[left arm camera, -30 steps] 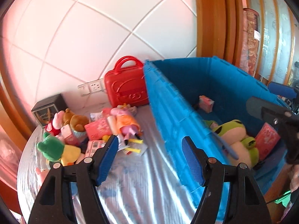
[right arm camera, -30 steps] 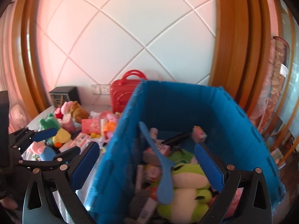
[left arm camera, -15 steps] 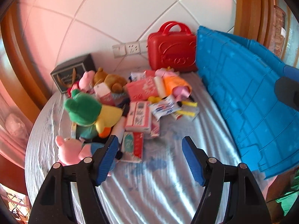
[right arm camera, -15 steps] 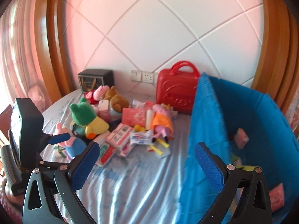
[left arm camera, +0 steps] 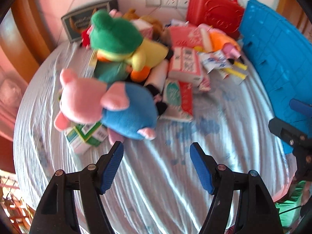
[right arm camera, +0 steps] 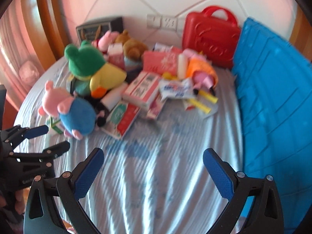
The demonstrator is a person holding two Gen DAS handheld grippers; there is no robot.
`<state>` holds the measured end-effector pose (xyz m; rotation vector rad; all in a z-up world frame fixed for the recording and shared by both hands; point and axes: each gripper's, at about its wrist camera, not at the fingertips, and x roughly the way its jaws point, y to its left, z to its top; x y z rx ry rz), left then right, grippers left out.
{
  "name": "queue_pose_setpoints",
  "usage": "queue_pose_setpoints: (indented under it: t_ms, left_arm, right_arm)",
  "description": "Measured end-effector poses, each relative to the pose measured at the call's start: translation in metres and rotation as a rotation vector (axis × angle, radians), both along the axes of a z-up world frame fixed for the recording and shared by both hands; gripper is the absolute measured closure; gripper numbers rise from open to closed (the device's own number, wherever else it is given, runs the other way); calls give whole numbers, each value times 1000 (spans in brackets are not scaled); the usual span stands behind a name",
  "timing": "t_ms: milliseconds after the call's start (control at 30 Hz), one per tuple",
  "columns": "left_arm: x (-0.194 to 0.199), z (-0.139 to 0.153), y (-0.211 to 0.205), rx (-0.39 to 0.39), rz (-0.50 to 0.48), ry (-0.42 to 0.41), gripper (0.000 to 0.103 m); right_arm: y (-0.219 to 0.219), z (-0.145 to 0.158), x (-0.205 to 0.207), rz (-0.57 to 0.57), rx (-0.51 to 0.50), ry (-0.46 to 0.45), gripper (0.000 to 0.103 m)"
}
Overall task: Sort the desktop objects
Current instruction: 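Grasp the pink-and-blue pig plush with both grippers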
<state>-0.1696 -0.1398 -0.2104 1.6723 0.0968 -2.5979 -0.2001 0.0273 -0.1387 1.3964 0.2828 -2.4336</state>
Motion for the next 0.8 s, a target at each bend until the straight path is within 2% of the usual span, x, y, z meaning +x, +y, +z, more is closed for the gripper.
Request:
queue_pose_setpoints:
  t_ms: [100,167,267,433,500,600,667,800]
  left_arm:
    - [6,-16,-16,-31,55,-69,33]
    - [13,-20,-28,-60,80,-88,33]
    - [20,-21,-49,-63,110,-77,33]
    - [6,-9,-86,-67,130,-40,33]
    - [-9,-2,-96,-98,87,-12,33]
    - [-31,-3,-109,-119,16,-15,33]
    - [-47,-12,-113,-118,-38,-25,33]
    - [-64,-34,-112,-106,-162,-63,33]
  right_arm:
    - [-14,-27,-7,49,-1,-79,0]
    - [-24,-42,-10,67,-14,-121,0]
    - [-45,-62,-12,91,5,-146,0]
    - [-70,-66,-9,78,-12,-161,0]
    - [-80,-63,-8,57,-14,-140,0]
    - [-93,-61,-10,-6,-52,-137,0]
    - [-103,-63,-12,-36,-98,-148,0]
    - [-120,-71,-13,-84,-106,-140,0]
